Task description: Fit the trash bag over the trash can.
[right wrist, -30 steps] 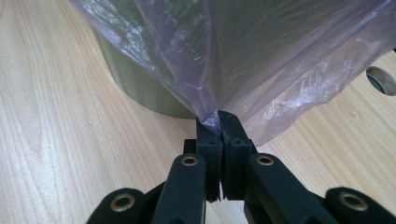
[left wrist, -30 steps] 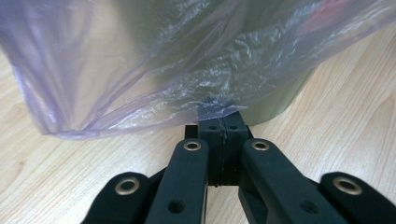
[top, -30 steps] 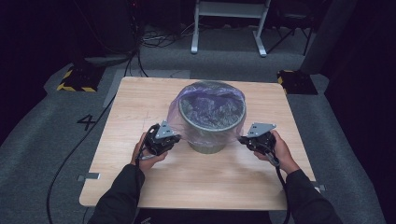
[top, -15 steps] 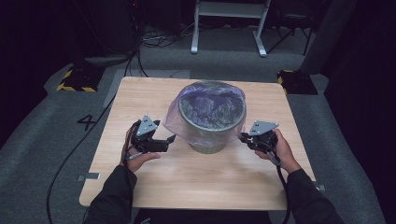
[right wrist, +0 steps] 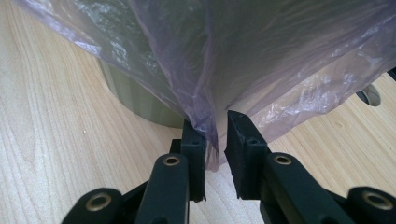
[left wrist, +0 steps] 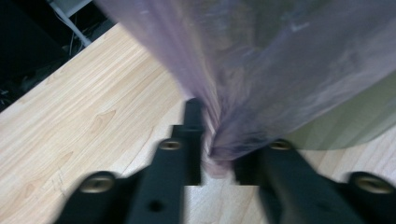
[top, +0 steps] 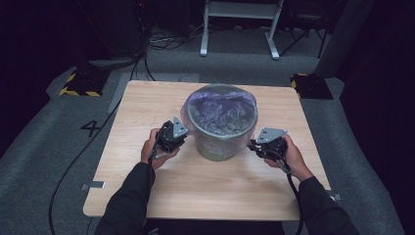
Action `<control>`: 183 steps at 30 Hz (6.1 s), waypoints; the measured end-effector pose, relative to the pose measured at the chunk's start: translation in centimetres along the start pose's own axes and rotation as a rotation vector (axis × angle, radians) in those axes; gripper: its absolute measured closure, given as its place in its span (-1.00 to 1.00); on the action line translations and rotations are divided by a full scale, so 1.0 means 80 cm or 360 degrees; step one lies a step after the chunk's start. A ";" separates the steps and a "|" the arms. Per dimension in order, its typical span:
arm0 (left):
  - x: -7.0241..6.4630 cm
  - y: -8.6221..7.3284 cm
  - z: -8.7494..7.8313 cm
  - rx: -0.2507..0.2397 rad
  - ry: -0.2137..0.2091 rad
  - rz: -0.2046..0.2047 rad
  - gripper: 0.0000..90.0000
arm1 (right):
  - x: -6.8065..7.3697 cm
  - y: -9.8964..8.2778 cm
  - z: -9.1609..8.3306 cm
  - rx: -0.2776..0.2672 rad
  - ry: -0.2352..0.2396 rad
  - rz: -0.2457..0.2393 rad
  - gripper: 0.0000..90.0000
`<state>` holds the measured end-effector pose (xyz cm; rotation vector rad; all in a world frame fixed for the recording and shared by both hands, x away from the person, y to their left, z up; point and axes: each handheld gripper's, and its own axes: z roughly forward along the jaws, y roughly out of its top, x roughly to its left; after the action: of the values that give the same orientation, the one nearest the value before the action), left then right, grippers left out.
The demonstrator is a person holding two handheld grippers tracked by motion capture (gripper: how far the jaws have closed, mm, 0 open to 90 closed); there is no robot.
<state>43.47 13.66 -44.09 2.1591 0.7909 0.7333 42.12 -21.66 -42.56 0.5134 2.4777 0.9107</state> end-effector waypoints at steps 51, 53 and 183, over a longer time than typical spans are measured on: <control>0.014 -0.060 -0.050 -0.0035 -0.0227 -0.0247 -0.65 | -0.010 -0.043 -0.003 -0.0188 -0.0010 0.0259 -0.11; 0.012 -0.065 -0.060 -0.0072 -0.0231 -0.0251 -0.65 | -0.009 -0.039 -0.015 -0.0226 -0.0010 0.0246 -0.19; -0.029 -0.145 -0.069 0.0198 -0.0333 -0.0258 -0.70 | -0.066 0.177 0.026 0.0142 0.0172 0.0096 -0.47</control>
<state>34.51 20.85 -50.38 2.2065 0.9069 0.3774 50.21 -13.05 -32.90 0.5858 2.6230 0.8757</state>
